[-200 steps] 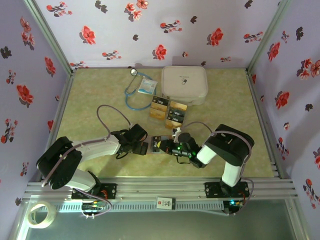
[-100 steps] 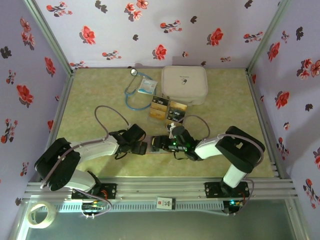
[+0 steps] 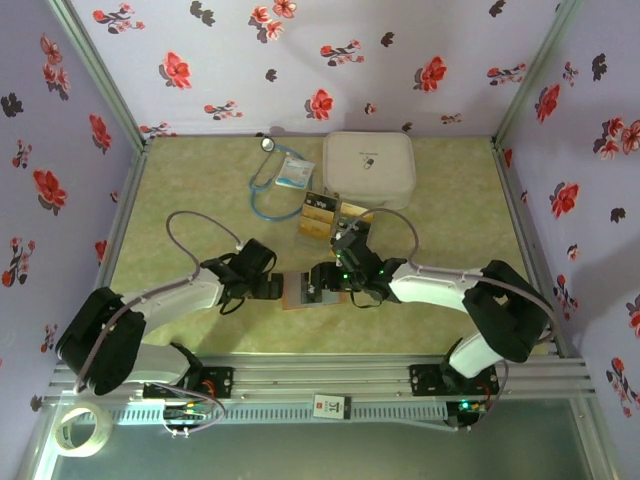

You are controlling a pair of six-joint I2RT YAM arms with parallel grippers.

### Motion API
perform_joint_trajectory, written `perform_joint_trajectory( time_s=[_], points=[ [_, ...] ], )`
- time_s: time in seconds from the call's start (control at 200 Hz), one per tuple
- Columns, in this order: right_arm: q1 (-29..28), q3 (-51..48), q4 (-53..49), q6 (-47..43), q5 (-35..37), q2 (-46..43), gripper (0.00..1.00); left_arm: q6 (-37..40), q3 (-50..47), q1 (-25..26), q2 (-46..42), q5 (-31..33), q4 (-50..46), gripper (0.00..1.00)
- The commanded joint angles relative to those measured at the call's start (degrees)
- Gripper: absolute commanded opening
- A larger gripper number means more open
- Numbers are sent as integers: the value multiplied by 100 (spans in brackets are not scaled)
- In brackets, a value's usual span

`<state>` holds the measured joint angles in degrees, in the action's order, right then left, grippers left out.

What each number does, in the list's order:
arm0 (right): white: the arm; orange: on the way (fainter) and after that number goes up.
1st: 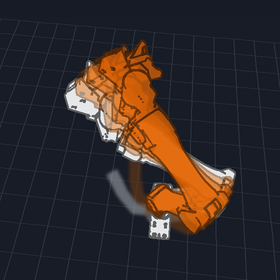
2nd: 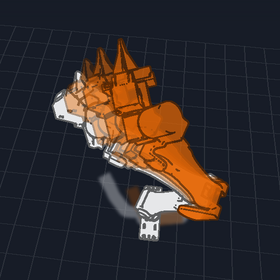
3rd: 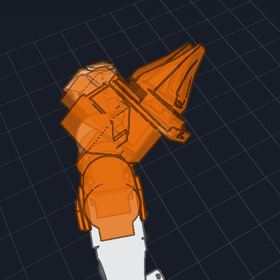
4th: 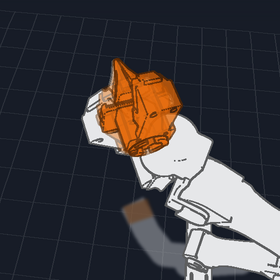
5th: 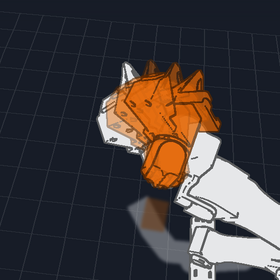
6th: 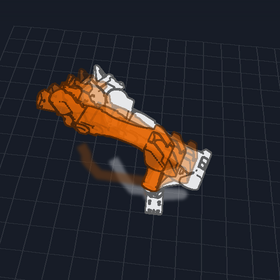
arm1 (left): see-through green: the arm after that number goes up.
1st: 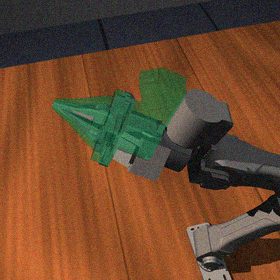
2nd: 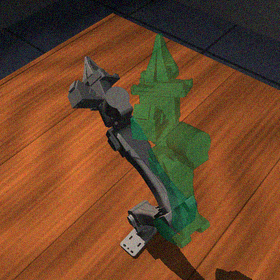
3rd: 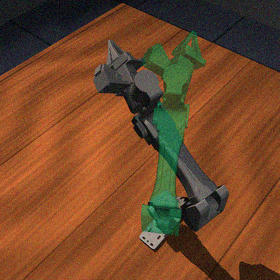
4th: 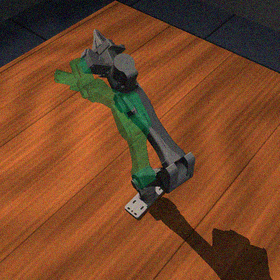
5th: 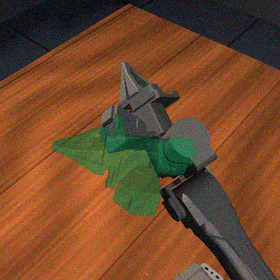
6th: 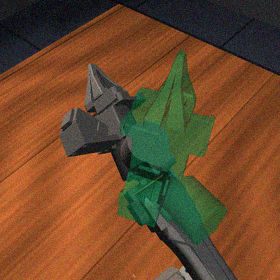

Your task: Put the credit cards into the card holder

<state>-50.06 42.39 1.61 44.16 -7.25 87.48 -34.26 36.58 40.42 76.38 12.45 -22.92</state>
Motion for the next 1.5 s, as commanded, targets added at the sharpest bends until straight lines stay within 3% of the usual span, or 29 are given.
perform_joint_trajectory(
  time_s=[0.0, 0.15, 0.32, 1.495],
  points=[
    [-65, 302, -1012, -342, 635, 47, 41, -120, 68, -94, -57, 131, -372, 100],
    [-159, 673, -1371, -575, 876, 367, 19, -97, 131, -122, 83, 202, -486, 100],
    [-218, 1011, -1494, -711, 953, 744, 11, -36, 267, -123, 343, 220, -453, 100],
    [-531, 1684, -1378, -663, 756, 1584, 10, 206, 557, -113, 1107, 65, -285, 100]
  ],
)
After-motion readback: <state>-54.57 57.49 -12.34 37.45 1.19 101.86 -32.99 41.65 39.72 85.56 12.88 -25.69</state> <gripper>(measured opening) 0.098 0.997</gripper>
